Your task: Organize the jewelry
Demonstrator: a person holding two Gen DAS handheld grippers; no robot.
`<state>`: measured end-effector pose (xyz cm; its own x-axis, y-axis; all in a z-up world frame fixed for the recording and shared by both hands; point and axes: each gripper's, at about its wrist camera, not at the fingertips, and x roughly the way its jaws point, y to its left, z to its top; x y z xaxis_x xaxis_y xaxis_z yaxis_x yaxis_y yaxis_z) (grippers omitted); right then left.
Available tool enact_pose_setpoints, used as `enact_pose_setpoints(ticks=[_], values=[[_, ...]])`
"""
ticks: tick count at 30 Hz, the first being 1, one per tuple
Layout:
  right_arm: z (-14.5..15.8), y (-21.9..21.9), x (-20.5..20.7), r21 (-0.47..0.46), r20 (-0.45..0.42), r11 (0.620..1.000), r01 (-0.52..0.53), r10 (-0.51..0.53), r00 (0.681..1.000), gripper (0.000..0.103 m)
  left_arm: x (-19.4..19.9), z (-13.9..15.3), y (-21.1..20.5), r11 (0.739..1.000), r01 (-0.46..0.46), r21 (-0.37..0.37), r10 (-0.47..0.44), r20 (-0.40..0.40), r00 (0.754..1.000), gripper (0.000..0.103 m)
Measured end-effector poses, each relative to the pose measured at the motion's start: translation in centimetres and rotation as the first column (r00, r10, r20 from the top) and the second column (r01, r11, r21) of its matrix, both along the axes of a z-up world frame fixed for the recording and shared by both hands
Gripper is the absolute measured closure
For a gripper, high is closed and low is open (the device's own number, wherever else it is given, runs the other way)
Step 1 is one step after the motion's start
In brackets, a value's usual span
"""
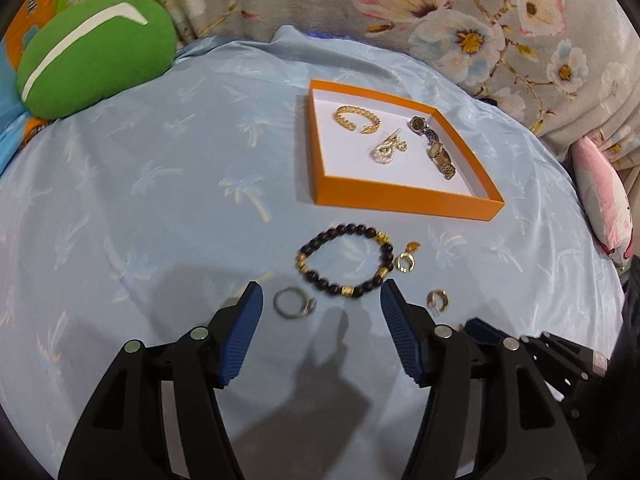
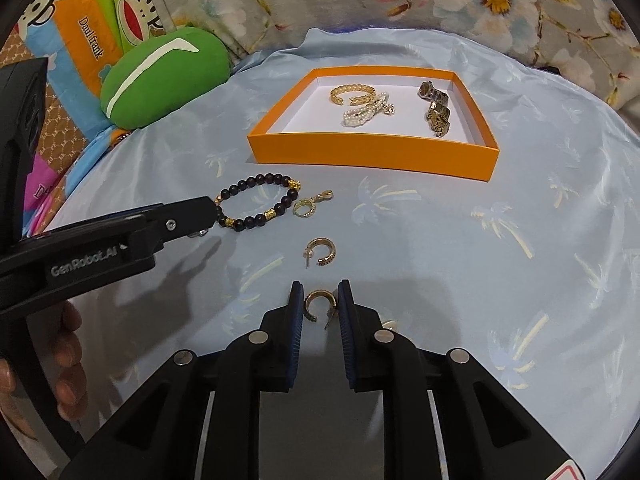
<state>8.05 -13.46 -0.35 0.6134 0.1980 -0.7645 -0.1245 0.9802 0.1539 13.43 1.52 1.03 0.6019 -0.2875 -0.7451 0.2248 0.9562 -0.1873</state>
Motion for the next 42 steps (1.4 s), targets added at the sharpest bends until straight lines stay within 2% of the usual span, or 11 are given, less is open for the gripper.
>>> enact_pose_setpoints(ticks=[9,12,15,19,24,28,32,39,42], values=[[-0.1,-0.6,0.0,0.040,-0.004,0.999,0.010,-0.010,1.000,0.087,3.8,-0.8,-1.1,1.000,-0.009,0.011,0.010,-0.033,0.999,0.047],[-0.1,-0.8,0.1,0.056,-0.006,0.998,0.011,-0.011,1.000,0.087,3.6,-0.8,-1.7,1.000,0.013,0.005,-0.013,-0.030,0.999,0.047],[-0.1,-0.9,0.2,0.061,-0.007,0.998,0.011,-0.011,1.000,0.087,3.4,-1.3,-2.8,0.999,0.042,0.028,-0.041,-0.042,0.998,0.045],[-0.1,-1.0,0.3,0.067,-0.008,0.998,0.011,-0.011,1.000,0.087,3.0,-1.5,-3.5,0.996,0.046,0.075,-0.045,-0.012,0.999,0.042],[-0.1,-1.0,0.3,0.073,-0.009,0.997,0.012,-0.011,1.000,0.087,3.2,-1.5,-3.6,0.996,0.053,0.071,-0.052,-0.011,0.999,0.043],[-0.2,-1.1,0.4,0.078,-0.010,0.997,0.012,-0.012,1.000,0.087,3.3,-1.5,-3.5,0.997,0.047,0.065,-0.047,-0.008,0.999,0.049],[-0.2,-1.1,0.4,0.085,-0.011,0.996,0.014,-0.013,1.000,0.087,3.0,-1.3,-3.4,0.998,0.066,0.021,-0.066,-0.027,0.997,0.048],[-0.2,-1.1,0.5,0.087,-0.012,0.996,0.014,-0.013,1.000,0.087,3.5,-1.3,-2.2,0.998,0.001,0.058,0.000,-0.015,1.000,0.049],[-0.2,-1.1,0.5,0.086,-0.011,0.996,0.014,-0.013,1.000,0.087,3.6,-1.5,-2.2,0.995,0.000,0.096,-0.001,0.004,1.000,0.061]])
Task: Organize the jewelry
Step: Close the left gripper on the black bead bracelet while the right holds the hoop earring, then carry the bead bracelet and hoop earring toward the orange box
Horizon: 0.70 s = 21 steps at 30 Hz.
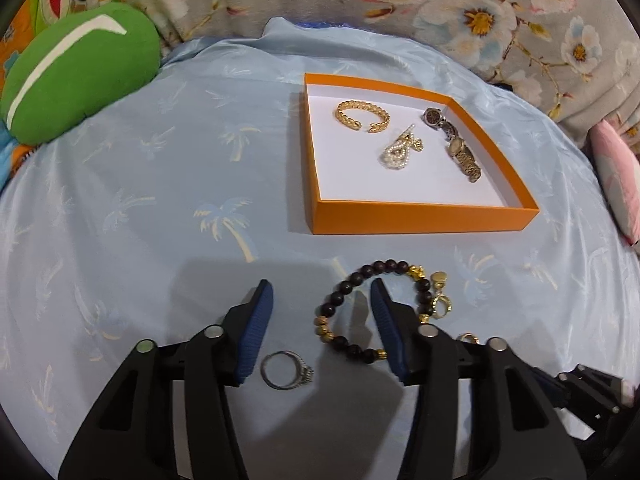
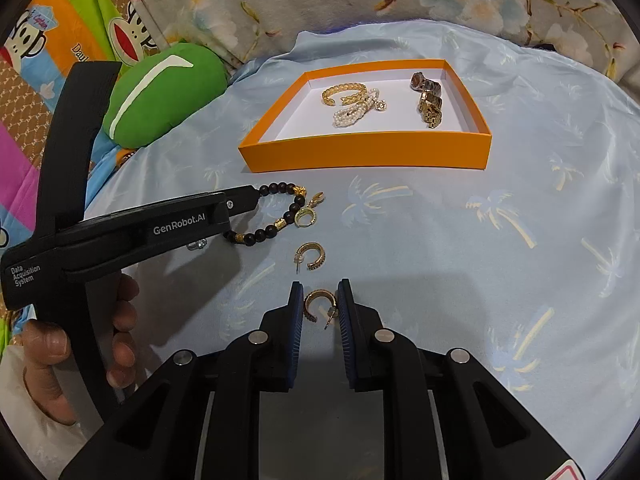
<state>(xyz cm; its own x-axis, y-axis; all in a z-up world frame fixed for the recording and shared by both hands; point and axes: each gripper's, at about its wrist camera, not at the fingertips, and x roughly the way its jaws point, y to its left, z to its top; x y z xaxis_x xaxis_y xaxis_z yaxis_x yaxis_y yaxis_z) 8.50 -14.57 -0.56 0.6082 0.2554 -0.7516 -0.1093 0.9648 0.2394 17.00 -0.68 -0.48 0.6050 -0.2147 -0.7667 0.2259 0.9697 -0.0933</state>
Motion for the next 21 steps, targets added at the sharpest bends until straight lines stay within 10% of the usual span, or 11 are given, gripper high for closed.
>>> enact_pose_setpoints(ticks=[6,21], values=[[0.0,0.1,0.0,-0.011,0.001,1.000,0.000,0.000,1.000,0.087,-0.2,-0.1,-0.4,0.999,0.040,0.011,-0.040,0.024,0.999,0.096],[1.2,-0.5,-0.5,-0.007,0.030,0.999,0.033,-0.032,0.999,0.087,-2.5,3.1,-0.5,0.993,0.092,-0.077,-0.087,0.066,0.994,0.096]])
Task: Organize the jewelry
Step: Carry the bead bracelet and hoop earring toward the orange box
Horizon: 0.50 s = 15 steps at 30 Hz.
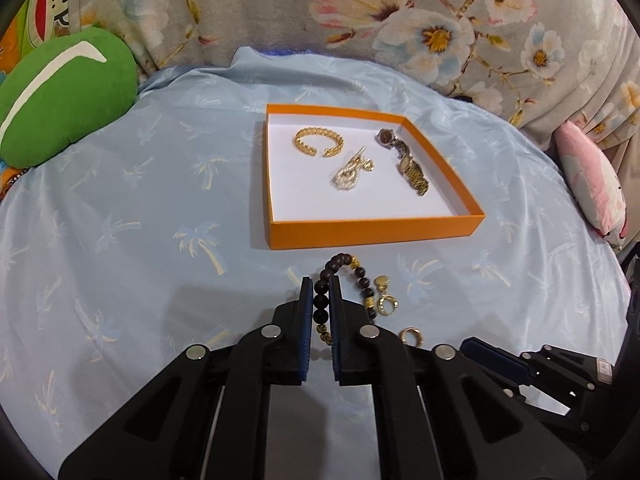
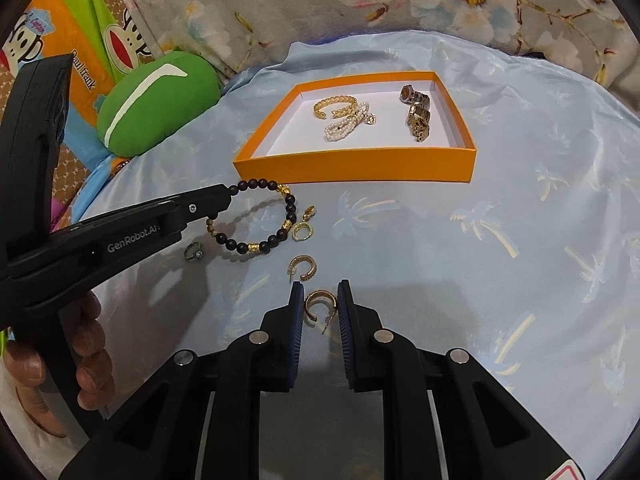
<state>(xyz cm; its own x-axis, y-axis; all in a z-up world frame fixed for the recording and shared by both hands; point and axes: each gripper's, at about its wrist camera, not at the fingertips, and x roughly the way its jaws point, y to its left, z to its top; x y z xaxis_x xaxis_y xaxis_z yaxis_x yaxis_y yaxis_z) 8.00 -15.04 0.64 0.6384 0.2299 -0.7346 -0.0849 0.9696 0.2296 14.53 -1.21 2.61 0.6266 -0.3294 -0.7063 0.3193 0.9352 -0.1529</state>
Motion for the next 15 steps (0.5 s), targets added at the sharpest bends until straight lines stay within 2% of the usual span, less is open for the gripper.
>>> enact_pose_setpoints(ticks=[9,15], values=[[3.0,-0.5,-0.2,0.007,0.062,1.000,0.004,-0.005,0.998,0.087,-1.1,4.2,0.2,0.999,0.027,-0.037,-0.024,0.061,0.998,0.096],[6.1,-2.0,2.6,0.021,0.122,1.000,0.015,-0.017,0.992,0.087,0.7,7.8,-0.6,0.998,0.046,-0.052,-0.039,0.130,0.991,0.096]])
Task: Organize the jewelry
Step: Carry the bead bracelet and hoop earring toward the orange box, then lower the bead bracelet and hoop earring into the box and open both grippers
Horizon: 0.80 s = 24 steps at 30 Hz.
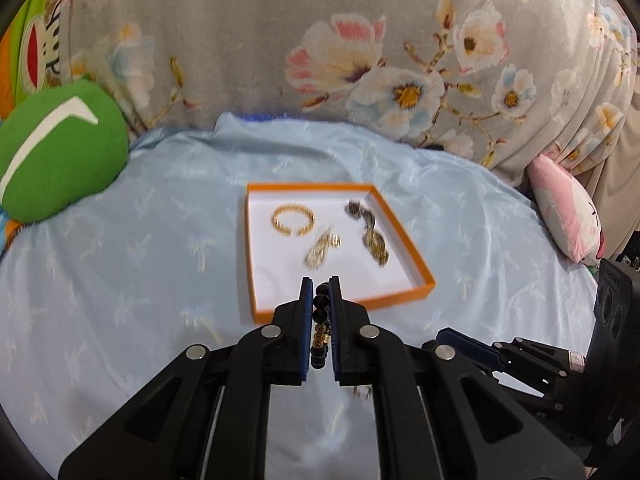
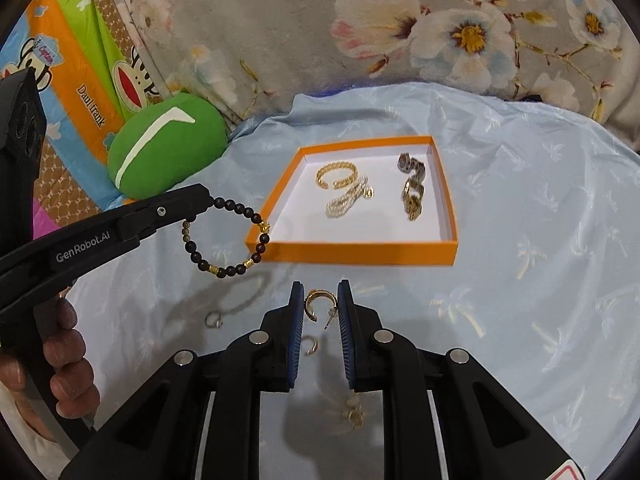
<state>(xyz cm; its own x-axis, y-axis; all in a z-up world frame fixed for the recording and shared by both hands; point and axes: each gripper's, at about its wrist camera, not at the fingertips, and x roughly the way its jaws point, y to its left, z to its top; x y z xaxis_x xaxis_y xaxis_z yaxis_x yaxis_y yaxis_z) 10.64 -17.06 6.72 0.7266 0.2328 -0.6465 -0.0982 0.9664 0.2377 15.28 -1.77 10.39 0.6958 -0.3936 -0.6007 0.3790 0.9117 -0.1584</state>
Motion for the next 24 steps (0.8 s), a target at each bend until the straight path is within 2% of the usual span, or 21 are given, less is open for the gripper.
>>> enact_pose_setpoints(ticks=[3,7,11,16,24], values=[[1.0,-1.0,2.5,0.009,0.020,1.000,0.016,-0.016,1.000,0.087,1.8,1.0,-1.0,1.000,-0.006,0.006,0.006,0.036,0.999,0.096],[0.8,-2.4,6.1,0.038,0.008,0.998,0.040,-0.040,0.999,0.087,4.8,0.6,-1.9,1.000,-0.021,0.001,0.021,0.033,0.999,0.096],[-0.2,-2.6,8.8,0.030,-0.009,0.998,0.047,-0.047,0.999,0.087,7.4,-0.9,-2.4,0.999,-0.039,-0.011,0.039,-0.002,0.999,0.096],[-2.1,-2.5,11.0,0.028,-0.045,0.998,0.052,-0.050,0.998,0.087,9.7,-3.7,-3.2,0.999,-0.050,0.012,0.050,-0.047,0.998,0.096],[-4.5,-2.6,12.3,0.034,-0.088,0.998,0.054,-0.051,0.995,0.086,10.8,-6.3,-3.0,0.998,-0.060,0.020,0.061,-0.085,0.995,0.095]])
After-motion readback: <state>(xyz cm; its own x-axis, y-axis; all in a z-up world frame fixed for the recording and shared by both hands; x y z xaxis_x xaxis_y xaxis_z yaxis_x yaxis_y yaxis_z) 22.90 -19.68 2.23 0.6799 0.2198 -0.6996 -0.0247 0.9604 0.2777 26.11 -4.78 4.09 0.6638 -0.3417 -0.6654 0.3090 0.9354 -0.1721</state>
